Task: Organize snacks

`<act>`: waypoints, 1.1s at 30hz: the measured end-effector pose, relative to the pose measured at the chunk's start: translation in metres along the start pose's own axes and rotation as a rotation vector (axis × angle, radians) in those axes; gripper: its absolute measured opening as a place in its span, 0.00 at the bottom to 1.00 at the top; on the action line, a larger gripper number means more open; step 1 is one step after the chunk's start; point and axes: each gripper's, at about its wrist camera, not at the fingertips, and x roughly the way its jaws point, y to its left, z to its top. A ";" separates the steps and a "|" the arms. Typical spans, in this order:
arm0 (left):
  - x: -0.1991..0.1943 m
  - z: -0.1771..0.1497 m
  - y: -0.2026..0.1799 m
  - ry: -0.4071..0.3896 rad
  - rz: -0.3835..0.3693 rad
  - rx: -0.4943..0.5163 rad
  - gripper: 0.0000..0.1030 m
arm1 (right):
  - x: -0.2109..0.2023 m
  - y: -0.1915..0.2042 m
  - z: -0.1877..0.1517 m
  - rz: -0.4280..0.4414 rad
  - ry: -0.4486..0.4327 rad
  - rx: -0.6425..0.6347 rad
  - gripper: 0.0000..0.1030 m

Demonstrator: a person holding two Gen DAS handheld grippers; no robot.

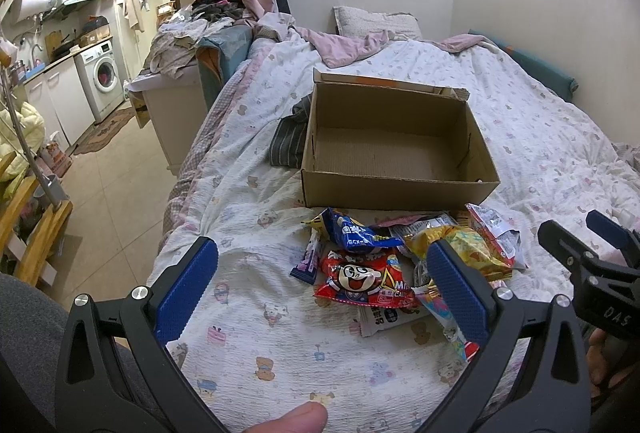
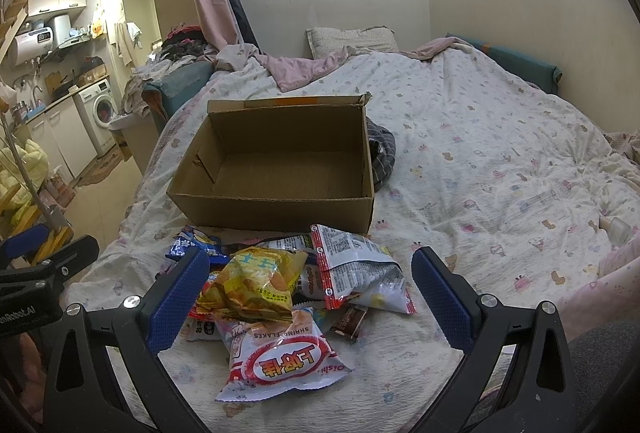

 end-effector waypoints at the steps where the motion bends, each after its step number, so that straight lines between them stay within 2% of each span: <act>1: 0.000 0.000 0.000 0.001 0.001 0.002 1.00 | 0.001 0.000 -0.001 0.000 0.002 0.000 1.00; 6: 0.006 0.000 -0.004 0.028 0.009 0.012 1.00 | 0.002 -0.007 0.001 0.010 0.014 0.021 1.00; 10: 0.010 0.001 0.000 0.056 0.026 -0.012 1.00 | 0.006 -0.021 0.023 0.060 0.087 0.099 1.00; 13: 0.014 0.000 0.008 0.079 0.041 -0.032 1.00 | 0.022 -0.029 0.041 0.077 0.219 0.145 1.00; 17: 0.023 -0.002 0.017 0.133 0.044 -0.061 1.00 | 0.064 -0.029 0.044 0.215 0.502 0.209 1.00; 20: 0.030 -0.002 0.022 0.179 0.037 -0.082 1.00 | 0.093 -0.020 0.036 0.264 0.654 0.239 1.00; 22: 0.038 0.000 0.024 0.220 0.034 -0.081 1.00 | 0.108 -0.011 0.031 0.290 0.711 0.243 1.00; 24: 0.045 0.003 0.028 0.259 0.039 -0.088 1.00 | 0.125 0.000 0.028 0.272 0.758 0.213 0.99; 30: 0.065 0.000 0.042 0.357 0.054 -0.147 1.00 | 0.166 0.016 0.018 0.203 0.873 0.156 0.80; 33: 0.073 -0.004 0.043 0.402 0.038 -0.166 1.00 | 0.179 0.021 0.012 0.193 0.915 0.130 0.71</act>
